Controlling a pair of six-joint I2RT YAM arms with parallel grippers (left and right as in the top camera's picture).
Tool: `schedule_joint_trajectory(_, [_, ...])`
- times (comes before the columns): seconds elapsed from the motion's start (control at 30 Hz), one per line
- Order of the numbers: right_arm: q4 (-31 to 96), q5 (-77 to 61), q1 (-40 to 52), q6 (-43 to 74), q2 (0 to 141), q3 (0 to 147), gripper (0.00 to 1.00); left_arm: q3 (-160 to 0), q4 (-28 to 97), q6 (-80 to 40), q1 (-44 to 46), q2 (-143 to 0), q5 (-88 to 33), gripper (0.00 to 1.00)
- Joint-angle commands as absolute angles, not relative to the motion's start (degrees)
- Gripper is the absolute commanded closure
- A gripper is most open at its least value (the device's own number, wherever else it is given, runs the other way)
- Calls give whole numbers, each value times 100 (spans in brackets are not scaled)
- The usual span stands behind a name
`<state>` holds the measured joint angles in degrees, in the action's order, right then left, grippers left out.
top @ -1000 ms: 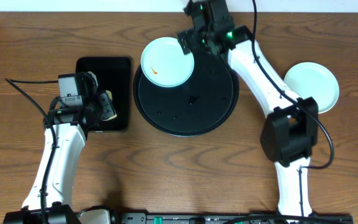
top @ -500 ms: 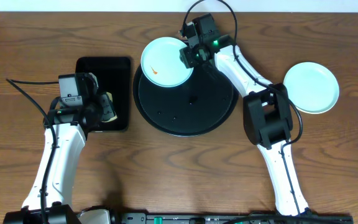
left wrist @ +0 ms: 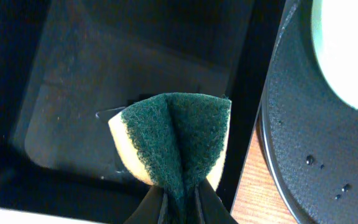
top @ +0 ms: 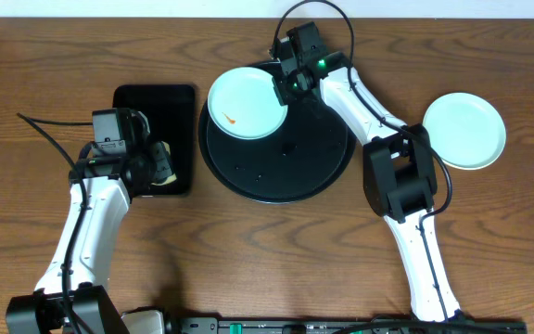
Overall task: Clean dirty plates on tray and stack at the side
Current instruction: 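Grasp the plate rim with the right gripper and drag it to tray center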
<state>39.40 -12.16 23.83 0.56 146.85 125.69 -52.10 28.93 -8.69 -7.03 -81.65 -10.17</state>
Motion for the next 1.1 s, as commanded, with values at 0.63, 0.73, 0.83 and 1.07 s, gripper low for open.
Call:
schedule_joint_trajectory(0.63, [7288, 576, 2366, 2827, 13537, 12283, 99, -5144, 1310, 558, -722, -8917, -939, 70])
schedule_joint_trajectory(0.73, [7295, 596, 2368, 2624, 13537, 12285, 99, -5144, 1208, 558, -722, -9157, -788, 48])
schedule_joint_trajectory(0.83, [7120, 617, 2353, 2283, 13520, 12317, 93, -5144, 1173, 556, -722, -9238, -484, 45])
schedule_joint_trajectory(1.07, [6989, 550, 2320, 2012, 13520, 12344, 68, -5144, 1087, 528, -727, -9247, -513, 40])
